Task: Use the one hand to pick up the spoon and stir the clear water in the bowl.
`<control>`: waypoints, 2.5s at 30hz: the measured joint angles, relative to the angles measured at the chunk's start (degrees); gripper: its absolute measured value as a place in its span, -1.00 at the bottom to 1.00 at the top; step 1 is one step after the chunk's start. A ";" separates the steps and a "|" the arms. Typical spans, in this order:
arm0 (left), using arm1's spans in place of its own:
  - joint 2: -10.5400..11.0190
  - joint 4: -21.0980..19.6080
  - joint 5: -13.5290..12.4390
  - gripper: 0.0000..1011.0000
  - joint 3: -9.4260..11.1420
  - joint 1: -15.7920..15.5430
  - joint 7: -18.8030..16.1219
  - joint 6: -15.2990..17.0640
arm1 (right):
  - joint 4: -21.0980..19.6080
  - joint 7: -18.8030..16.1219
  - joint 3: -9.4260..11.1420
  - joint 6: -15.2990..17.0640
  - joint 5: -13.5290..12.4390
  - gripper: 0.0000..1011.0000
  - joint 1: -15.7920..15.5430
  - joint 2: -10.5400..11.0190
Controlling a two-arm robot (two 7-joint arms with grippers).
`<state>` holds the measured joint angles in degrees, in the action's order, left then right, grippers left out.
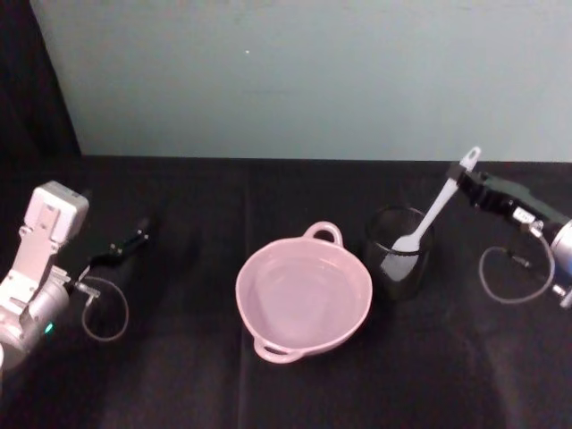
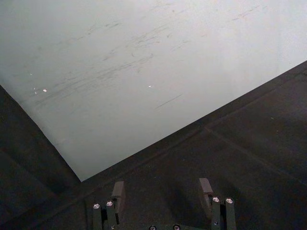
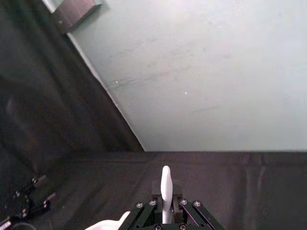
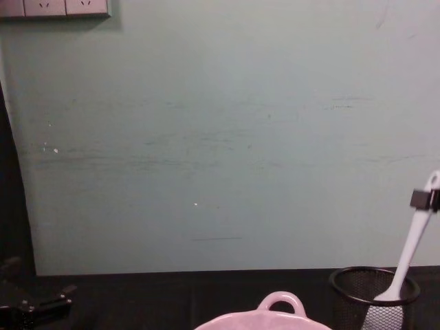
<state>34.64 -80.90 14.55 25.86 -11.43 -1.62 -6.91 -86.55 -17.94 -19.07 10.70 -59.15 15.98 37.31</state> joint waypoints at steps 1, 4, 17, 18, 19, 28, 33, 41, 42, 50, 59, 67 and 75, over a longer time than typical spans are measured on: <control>0.00 0.00 0.00 0.99 0.00 0.00 0.00 0.00 | -0.73 0.24 -0.03 0.22 0.48 -0.76 0.06 0.44; 0.00 0.00 0.00 0.99 0.00 0.00 0.00 0.00 | -3.37 1.09 -0.24 1.40 1.97 -0.76 0.56 1.92; 0.00 0.00 0.00 0.99 0.00 0.00 0.00 0.00 | -13.09 3.30 -2.83 9.17 8.67 -0.76 6.31 5.98; 0.00 0.00 0.00 0.99 0.00 0.00 0.00 0.00 | -14.02 3.43 -3.17 10.02 9.29 -0.76 7.18 6.12; 0.00 0.00 0.00 0.99 0.00 0.00 0.00 0.00 | -14.48 3.51 -3.33 10.40 9.65 -0.76 7.58 6.17; 0.00 0.00 0.00 0.99 0.00 0.00 0.00 0.00 | -18.86 3.54 -5.44 14.22 12.41 -0.76 11.59 5.56; 0.00 0.00 0.00 0.99 0.00 0.00 0.00 0.00 | -19.81 2.51 -7.06 14.85 13.37 -0.76 12.97 4.43; 0.00 0.00 0.00 0.99 0.00 0.00 0.00 0.00 | -17.95 -1.34 -11.72 13.86 16.06 -0.76 14.33 2.06; 0.00 0.00 0.00 0.99 0.00 0.00 0.00 0.00 | -17.23 -2.22 -12.66 13.13 16.86 -0.76 14.36 1.58; 0.00 0.00 0.00 0.99 0.00 0.00 0.00 0.00 | -13.88 -7.50 -15.83 5.71 21.23 -0.76 12.88 -0.09; 0.00 0.00 0.00 0.99 0.00 0.00 0.00 0.00 | -9.47 -11.39 -17.64 -2.05 26.08 -0.76 11.35 -1.85; 0.00 0.00 0.00 0.99 0.00 0.00 0.00 0.00 | -5.77 -13.55 -18.24 -6.14 28.97 -0.76 11.21 -3.47; 0.00 0.00 0.00 0.99 0.00 0.00 0.00 0.00 | -4.24 -14.36 -17.54 -5.81 28.43 -0.76 10.94 -4.47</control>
<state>34.65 -80.90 14.55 25.86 -11.43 -1.62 -6.91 -90.79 -32.29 -36.61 4.90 -30.72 26.92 32.84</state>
